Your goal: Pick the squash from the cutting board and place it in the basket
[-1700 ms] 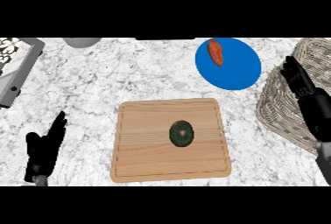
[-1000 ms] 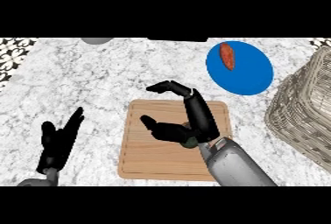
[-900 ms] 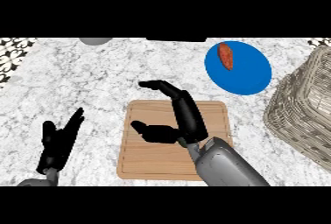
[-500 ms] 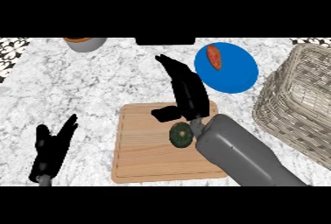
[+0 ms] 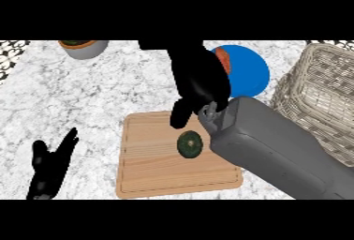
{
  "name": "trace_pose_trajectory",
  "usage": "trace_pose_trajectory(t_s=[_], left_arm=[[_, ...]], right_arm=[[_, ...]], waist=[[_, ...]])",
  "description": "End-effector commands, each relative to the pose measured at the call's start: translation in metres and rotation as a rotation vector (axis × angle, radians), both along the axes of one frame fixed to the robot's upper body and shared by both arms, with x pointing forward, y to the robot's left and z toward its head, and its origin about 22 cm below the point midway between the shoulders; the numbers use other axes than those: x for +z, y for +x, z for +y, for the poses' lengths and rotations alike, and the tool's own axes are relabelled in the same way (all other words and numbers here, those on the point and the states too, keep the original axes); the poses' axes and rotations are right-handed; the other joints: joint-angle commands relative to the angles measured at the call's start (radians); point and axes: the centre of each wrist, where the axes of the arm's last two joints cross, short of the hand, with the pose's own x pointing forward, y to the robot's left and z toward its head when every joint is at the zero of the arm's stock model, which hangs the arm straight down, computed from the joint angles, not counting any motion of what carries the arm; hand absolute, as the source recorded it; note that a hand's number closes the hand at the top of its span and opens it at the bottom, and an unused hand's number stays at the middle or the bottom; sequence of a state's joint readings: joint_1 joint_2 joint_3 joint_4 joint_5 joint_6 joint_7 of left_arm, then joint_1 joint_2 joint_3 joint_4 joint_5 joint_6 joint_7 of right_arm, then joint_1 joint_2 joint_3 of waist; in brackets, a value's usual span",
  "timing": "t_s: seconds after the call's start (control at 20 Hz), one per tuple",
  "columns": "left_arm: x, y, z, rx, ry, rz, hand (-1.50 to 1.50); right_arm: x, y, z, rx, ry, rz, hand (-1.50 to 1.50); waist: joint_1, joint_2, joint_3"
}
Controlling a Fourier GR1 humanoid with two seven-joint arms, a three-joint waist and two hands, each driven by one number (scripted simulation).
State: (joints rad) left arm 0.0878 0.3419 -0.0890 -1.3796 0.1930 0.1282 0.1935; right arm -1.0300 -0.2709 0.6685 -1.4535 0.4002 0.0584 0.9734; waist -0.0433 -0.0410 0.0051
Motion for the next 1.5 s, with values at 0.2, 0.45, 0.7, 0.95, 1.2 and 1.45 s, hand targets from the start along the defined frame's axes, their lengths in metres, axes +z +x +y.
trace_pose_trajectory(t_s=[0.2,0.45,0.7,0.95,1.2,1.45], left_arm=[[-0.010,-0.014,-0.006,0.027,-0.035,0.097,0.00],[-0.014,-0.018,-0.005,0.002,-0.048,0.112,0.00],[-0.010,-0.016,-0.015,-0.003,-0.047,0.077,0.00],[-0.014,-0.018,-0.019,-0.041,-0.061,0.097,0.00],[-0.011,-0.023,-0.027,-0.029,-0.045,0.086,0.00],[-0.006,-0.005,-0.004,-0.032,-0.033,0.074,0.00]], right_arm=[[0.054,-0.021,-0.015,-0.004,-0.237,0.227,-1.50],[0.061,-0.030,-0.019,-0.008,-0.263,0.278,-1.50],[0.054,-0.048,-0.026,-0.014,-0.214,0.292,-1.50],[0.043,-0.052,-0.025,-0.017,-0.177,0.290,-1.50],[0.017,-0.054,-0.022,-0.033,-0.145,0.278,-1.50],[-0.009,-0.038,-0.024,-0.056,-0.159,0.278,-1.50]], waist=[[-0.011,0.014,-0.006],[-0.003,0.020,-0.007],[0.013,0.026,-0.006],[0.025,0.031,-0.006],[0.040,0.034,-0.006],[0.040,0.041,-0.006]])
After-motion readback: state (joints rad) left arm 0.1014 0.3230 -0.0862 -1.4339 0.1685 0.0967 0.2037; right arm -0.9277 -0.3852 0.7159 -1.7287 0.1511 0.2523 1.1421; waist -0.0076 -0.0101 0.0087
